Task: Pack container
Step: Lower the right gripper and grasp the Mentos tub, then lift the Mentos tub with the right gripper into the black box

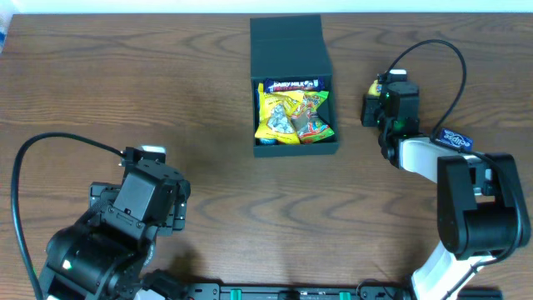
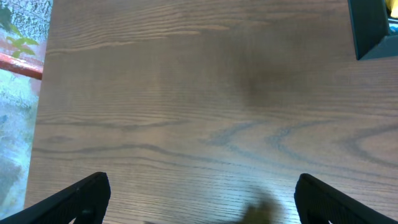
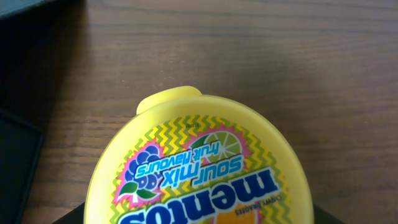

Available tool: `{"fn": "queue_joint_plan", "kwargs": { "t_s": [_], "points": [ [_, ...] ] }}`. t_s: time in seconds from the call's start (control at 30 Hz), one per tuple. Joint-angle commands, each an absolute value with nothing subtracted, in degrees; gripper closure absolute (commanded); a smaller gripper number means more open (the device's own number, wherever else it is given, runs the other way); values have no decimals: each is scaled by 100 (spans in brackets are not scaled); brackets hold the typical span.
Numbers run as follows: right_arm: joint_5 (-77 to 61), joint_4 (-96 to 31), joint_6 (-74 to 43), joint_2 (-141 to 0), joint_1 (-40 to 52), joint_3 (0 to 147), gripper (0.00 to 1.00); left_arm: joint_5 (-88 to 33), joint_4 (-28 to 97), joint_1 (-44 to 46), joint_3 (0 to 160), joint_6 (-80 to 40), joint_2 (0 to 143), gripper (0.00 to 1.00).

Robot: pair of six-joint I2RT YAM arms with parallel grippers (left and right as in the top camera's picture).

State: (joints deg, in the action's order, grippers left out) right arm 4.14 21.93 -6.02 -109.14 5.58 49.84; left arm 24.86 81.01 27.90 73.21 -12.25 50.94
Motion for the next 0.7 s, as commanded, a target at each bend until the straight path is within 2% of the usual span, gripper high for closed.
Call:
{"fn": "queue_joint_plan", "kwargs": {
  "t_s": [0.0,0.13,0.2,0.23,0.47,0.67],
  "points": [
    [449,2187,-613,-10973,517,4991,59,2587,8121,2766,7323,-1330,5087,5],
    [449,2213,-615,-10973,517,4991,79,2587,8121,2766,7323,-1330,5087,5],
    [449,2217,-615,-10973,517,4991,94,2587,8121,2766,7323,-1330,5087,5],
    [449,2217,-613,-10973,517,4991,99,2587,8121,2766,7323,-1330,5087,4],
    [423,2082,-993,-10672,572,4991,99,2587,8121,2766,7323,-1330,5087,5],
    [167,1024,-1247,-9124,781,4995,99,2587,8121,2766,7323,-1330,5087,5]
  ]
}}
